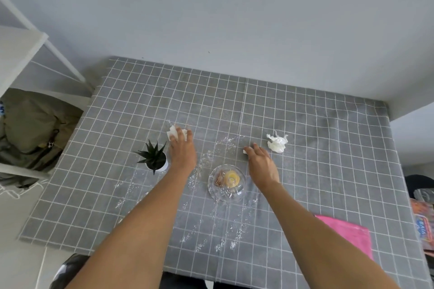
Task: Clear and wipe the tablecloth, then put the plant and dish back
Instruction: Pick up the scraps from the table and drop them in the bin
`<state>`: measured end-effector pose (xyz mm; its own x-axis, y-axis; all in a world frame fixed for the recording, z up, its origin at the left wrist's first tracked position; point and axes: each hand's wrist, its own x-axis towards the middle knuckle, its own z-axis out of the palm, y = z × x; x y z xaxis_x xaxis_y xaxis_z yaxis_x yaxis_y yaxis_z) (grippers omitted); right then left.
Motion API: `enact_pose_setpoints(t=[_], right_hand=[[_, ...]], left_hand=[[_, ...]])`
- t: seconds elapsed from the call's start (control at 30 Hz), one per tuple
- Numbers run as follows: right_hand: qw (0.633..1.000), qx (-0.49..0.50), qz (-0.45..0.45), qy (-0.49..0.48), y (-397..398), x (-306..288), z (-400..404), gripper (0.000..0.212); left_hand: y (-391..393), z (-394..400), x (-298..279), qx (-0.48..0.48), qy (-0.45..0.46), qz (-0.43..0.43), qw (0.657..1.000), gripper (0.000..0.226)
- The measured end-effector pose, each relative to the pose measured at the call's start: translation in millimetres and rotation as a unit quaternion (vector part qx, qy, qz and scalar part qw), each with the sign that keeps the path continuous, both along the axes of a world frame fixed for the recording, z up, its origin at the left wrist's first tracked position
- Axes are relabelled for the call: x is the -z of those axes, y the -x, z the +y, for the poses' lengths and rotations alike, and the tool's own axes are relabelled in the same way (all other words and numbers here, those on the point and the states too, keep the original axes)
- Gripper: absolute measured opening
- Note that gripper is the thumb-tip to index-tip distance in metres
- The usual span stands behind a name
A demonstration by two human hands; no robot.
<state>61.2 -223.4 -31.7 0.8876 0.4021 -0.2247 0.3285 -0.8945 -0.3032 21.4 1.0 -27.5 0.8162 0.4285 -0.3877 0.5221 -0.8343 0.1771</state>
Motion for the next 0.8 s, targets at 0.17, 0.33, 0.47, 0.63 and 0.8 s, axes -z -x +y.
enact_pose_setpoints(t=[0.17,0.33,0.47,0.63,0.8], right_hand=[[1.000,-0.009,-0.017,-0.010,-7.9,0.4,0.9,0.054],[0.996,0.011,-0.055,-0.070,-17.0,-7.6,1.0,0.055],[0.983,0.066,-0.115,-0.130,-30.8,-16.7,-1.8,0.047],[0.980,0.127,-0.109,-0.111,-41.7,-17.6,-20.2,0.049],[0.990,0.122,-0.065,-0.032,-40.7,-2.6,-35.2,0.042]], left_hand=[[0.2,-2.7,-1.5,-0.007,-0.014,-0.042,0.999,0.066],[-3.1,-2.0,-6.4,-0.029,-0.026,-0.067,0.997,0.057],[-10.4,-5.8,-10.7,-0.029,-0.037,-0.081,0.996,0.047],[-21.2,-16.7,-11.9,0.005,-0.002,-0.112,0.994,0.049],[-26.2,-29.9,-6.1,0.038,0.022,-0.122,0.992,0.049]])
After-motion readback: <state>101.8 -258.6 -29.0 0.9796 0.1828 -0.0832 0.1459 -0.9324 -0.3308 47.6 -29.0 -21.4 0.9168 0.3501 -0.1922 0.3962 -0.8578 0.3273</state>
